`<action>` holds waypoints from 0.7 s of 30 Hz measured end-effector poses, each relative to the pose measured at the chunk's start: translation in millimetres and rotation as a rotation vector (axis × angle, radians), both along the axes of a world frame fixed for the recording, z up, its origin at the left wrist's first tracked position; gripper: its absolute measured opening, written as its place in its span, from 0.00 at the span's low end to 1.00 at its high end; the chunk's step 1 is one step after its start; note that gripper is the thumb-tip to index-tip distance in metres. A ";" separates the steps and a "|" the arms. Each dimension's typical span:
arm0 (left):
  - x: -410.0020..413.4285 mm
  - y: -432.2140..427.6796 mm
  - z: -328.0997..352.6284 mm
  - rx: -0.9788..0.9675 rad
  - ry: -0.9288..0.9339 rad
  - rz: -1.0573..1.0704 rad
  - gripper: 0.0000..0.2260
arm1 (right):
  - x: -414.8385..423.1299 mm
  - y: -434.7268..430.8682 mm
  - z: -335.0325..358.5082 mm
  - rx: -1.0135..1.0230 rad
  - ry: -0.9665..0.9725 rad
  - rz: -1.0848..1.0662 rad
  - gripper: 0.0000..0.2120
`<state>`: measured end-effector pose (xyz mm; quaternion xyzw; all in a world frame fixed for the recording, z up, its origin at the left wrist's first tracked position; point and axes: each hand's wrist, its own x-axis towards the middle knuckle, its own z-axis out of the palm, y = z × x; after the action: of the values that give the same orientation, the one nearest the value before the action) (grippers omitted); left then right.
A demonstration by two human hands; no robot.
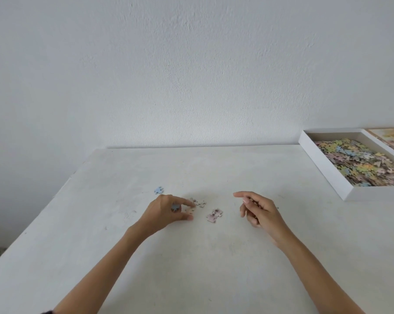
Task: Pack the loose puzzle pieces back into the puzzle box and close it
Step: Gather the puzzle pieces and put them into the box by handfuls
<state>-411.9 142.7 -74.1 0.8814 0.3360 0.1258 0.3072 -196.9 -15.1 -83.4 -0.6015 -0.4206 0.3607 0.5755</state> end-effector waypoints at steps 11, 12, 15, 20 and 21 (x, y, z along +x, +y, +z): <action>7.0 4.3 12.3 0.023 0.094 -0.099 0.09 | -18.9 5.9 -7.2 -0.027 -0.322 -0.060 0.11; 6.5 3.0 12.4 0.046 0.098 -0.111 0.09 | -18.8 5.6 -7.5 -0.024 -0.326 -0.057 0.11; 3.4 -1.3 7.5 0.132 0.076 -0.133 0.10 | -17.6 6.1 -8.8 -0.029 -0.337 -0.064 0.11; 0.1 -6.8 3.5 0.150 0.020 -0.166 0.02 | -19.8 5.5 -10.6 -0.062 -0.457 -0.062 0.14; -0.5 -7.5 3.7 0.145 0.008 -0.160 0.06 | -21.1 5.3 -10.9 -0.065 -0.500 -0.056 0.13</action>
<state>-412.4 135.2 -70.4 0.9259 0.2556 0.1215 0.2502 -218.1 -9.8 -94.3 -0.7015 -0.5213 0.1982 0.4437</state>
